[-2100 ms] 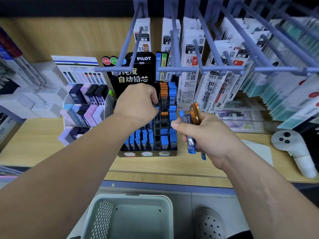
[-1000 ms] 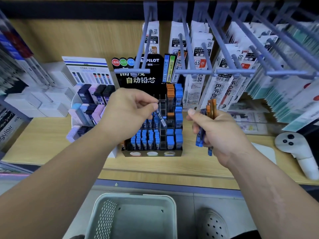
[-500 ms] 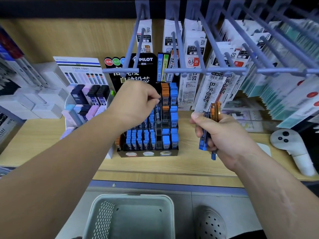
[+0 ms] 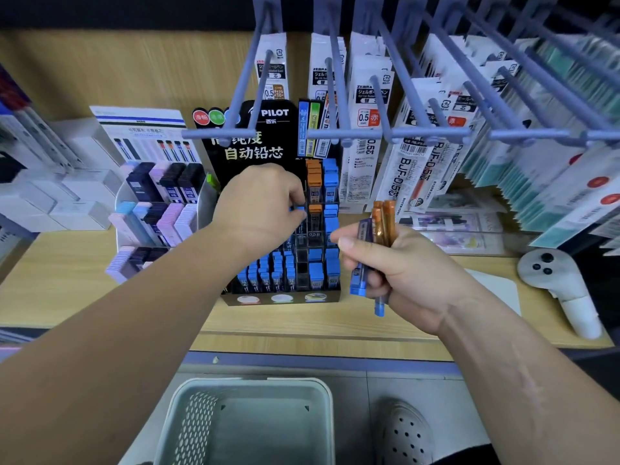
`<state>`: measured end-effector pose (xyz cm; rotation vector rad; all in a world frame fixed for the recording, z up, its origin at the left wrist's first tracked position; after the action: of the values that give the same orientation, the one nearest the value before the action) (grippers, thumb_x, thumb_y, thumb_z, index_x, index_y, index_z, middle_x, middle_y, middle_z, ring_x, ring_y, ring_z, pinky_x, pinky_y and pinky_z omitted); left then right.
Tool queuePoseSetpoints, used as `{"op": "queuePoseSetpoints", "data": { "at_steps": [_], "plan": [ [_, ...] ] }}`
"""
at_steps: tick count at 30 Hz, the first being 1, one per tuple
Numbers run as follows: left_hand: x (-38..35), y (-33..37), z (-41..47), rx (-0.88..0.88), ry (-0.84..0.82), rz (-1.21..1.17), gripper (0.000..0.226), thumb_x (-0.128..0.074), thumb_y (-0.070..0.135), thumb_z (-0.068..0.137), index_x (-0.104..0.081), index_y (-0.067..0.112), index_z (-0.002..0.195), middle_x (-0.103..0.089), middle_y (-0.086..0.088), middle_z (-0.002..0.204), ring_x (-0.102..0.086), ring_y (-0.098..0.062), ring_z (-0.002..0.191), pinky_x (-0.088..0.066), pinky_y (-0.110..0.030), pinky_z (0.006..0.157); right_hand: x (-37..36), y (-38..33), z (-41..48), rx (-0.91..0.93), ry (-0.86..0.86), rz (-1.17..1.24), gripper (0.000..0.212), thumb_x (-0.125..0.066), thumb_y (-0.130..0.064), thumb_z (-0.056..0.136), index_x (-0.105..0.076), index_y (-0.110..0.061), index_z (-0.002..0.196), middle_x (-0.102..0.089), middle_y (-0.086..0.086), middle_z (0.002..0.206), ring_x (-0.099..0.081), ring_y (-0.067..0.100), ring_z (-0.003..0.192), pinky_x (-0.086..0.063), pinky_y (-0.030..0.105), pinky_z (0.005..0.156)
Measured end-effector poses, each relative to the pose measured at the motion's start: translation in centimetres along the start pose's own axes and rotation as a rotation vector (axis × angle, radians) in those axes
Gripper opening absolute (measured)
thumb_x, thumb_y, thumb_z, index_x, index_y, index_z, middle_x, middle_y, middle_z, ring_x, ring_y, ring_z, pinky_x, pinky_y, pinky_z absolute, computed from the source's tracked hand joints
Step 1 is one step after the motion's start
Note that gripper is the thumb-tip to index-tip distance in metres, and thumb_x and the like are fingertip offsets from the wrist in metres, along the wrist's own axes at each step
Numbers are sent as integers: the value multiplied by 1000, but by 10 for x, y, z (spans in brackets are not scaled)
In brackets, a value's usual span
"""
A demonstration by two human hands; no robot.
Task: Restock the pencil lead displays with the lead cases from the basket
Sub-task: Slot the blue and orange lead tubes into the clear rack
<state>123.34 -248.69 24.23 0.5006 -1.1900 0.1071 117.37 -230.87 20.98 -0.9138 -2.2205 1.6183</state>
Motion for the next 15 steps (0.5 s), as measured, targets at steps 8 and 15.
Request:
{"op": "queuePoseSetpoints", "data": {
  "at_steps": [8, 15],
  "plan": [
    [12, 29, -45, 427, -82, -947, 20, -67, 28, 93, -72, 12, 81, -63, 6, 59, -49, -3, 46, -38, -19, 47, -16, -2, -2, 14, -138, 151, 42, -66, -27, 82, -68, -3, 116, -64, 2, 70, -37, 6, 49, -30, 17, 45],
    [-28, 47, -95, 674, -281, -1297, 13, -67, 17, 92, -74, 7, 88, -72, -15, 80, -57, -18, 54, -44, -24, 45, -7, 1, 5, 87, 90, 135, 17, -59, -24, 100, -73, -16, 105, -67, -4, 77, -40, 8, 51, -32, 25, 55]
  ]
}}
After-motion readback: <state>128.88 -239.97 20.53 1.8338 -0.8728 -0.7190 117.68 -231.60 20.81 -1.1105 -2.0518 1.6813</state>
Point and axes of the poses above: each hand's wrist, its own z-axis towards the middle knuckle, its own x-axis out of the back of the hand, y = z × x, the point moved 5 cm from there along z, towards the middle knuckle
